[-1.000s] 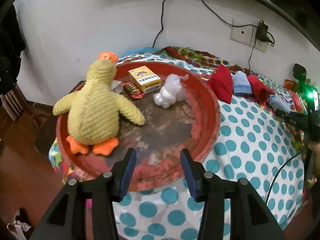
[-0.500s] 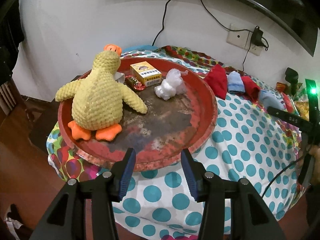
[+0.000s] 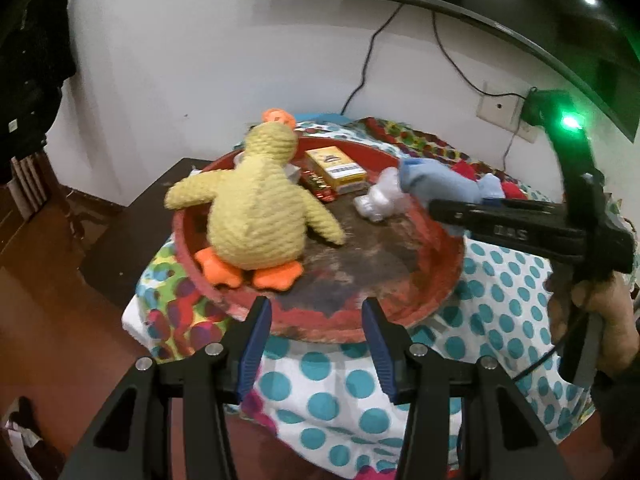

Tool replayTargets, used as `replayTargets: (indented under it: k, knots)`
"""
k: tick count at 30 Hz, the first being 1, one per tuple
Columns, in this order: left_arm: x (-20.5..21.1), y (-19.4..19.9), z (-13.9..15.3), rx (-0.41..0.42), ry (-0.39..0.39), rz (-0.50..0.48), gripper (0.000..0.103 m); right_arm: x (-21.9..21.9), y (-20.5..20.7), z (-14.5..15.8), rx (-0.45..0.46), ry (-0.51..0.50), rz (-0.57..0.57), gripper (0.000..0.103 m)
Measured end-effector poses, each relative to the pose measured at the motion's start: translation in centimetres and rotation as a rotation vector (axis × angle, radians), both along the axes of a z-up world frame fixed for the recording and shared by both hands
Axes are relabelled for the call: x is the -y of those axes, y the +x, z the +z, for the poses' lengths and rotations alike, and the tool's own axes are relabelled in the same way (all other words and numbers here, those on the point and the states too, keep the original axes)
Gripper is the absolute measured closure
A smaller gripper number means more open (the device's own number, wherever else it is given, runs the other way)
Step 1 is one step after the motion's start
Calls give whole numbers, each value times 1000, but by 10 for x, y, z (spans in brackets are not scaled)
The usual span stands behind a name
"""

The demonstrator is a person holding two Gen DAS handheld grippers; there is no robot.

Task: Organize objects
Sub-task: 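Carry the light blue sock with the right tool and release it on the tray, then grasp the red MARUBI box with the right tool while the left tool moves to a red sock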

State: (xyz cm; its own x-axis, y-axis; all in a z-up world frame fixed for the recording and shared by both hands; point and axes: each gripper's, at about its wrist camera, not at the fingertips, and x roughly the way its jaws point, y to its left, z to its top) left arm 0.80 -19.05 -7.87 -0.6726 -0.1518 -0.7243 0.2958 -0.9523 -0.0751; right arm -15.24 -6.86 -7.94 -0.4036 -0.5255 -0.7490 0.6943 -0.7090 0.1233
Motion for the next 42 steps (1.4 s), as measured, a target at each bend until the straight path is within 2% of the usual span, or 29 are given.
replayTargets:
  k: [5,11,13,15,19,26,33,37,42]
  knots:
    - [15,8,-2,10,2,36,55,35,-1,-18,29,46,54,65]
    - [23,6,-5,19,34,55,55,44,-5,-31,16,104,56,60]
    - [19,2,-8,27,39,44,55,38,-5,-30,14,97,55,45]
    - [15,-1,-9,31,38,34,55,28,-3,-25,-4,85,36,38]
    - [4,-8,-8,30,36,-3,55,-6,-4,-13,-17,41,-15,37]
    - [-26,-25,-11,41,36,-82,55,-91,-28,-8,-24,17,-184,36]
    - [-64,-44,-12,61,7,-185,55,-189,-71,-8,-98,93,-346,36]
    - [-88,-58,-13,69,6,-247,55,-233,-103,-5,-139,142,-385,36]
    - [-122,-85,-13,88,-13,-323,55,-259,-147,-18,-108,174,-372,36]
